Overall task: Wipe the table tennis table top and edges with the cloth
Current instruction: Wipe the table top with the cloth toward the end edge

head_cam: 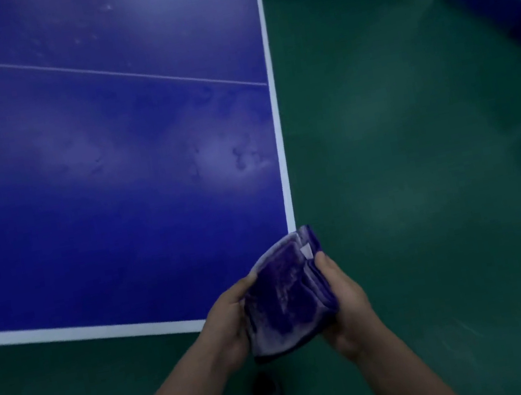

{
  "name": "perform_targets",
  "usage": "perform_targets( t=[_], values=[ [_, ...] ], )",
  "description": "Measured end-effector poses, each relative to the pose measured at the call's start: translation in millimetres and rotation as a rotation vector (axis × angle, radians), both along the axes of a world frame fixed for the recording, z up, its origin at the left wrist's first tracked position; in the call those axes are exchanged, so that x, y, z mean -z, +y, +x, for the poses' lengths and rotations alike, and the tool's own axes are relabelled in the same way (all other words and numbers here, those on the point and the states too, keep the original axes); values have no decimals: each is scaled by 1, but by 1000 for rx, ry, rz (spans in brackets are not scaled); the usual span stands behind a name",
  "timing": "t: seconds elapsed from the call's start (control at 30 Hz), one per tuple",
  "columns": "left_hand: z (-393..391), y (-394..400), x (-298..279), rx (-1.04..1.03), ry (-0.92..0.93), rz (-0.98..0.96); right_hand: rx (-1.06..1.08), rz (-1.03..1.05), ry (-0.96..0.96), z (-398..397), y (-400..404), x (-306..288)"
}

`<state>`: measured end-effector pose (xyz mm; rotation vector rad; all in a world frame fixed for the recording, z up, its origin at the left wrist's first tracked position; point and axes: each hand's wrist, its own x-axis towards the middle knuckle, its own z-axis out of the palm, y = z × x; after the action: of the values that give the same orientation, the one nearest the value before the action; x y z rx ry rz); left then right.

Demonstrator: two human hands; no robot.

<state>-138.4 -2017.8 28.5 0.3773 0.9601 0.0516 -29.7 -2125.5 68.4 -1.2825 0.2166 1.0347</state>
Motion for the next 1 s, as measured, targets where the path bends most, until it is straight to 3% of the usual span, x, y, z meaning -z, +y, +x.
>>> perform_targets(
  t=[0.2,0.4,0.57,0.67,0.83,1.0],
  values=[
    [19,-1,-27,7,-30,171,-103,-106,-197,22,-35,-43],
    [69,-4,-48,43,-29,353,79,16,-103,52,-61,-55],
    [139,-32,-56,128,-21,575,12,-24,-231,112,-76,-63],
    [194,-51,-67,101,-47,495,34,-26,-244,173,-96,-72],
    [267,-71,-90,50,-135,-6,92,-14,-170,276,-128,-87],
    [331,-90,-107,124,-191,238,16,-161,-296,358,-123,-76]
  ],
)
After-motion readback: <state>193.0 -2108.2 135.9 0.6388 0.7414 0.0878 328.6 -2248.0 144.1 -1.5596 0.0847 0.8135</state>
